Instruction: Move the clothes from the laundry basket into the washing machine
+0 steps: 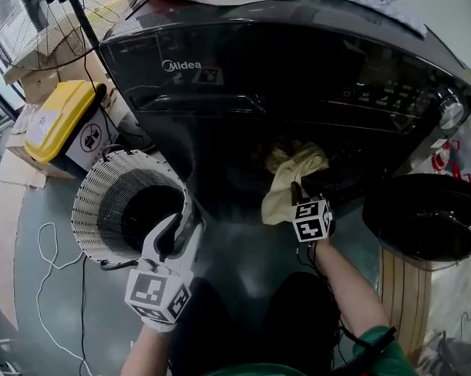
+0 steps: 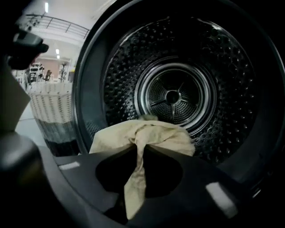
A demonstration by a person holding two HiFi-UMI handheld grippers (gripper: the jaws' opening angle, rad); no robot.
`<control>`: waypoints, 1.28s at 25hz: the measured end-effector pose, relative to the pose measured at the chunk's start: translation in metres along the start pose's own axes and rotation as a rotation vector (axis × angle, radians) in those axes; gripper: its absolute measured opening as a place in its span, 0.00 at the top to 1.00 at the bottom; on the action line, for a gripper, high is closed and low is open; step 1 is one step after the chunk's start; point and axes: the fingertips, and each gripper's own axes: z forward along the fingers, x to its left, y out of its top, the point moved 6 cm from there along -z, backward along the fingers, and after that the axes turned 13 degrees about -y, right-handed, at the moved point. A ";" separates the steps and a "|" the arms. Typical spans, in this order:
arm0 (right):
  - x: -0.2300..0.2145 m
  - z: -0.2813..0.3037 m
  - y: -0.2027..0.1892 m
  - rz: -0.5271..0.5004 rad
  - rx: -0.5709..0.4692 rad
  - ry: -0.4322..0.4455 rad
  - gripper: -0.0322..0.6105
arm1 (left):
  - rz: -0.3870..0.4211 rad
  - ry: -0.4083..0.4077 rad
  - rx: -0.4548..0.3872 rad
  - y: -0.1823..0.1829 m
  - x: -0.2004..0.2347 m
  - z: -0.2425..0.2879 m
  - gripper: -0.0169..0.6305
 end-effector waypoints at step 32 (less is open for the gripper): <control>0.006 0.005 -0.047 -0.311 0.232 0.084 0.56 | 0.021 -0.032 -0.017 0.008 -0.002 -0.008 0.72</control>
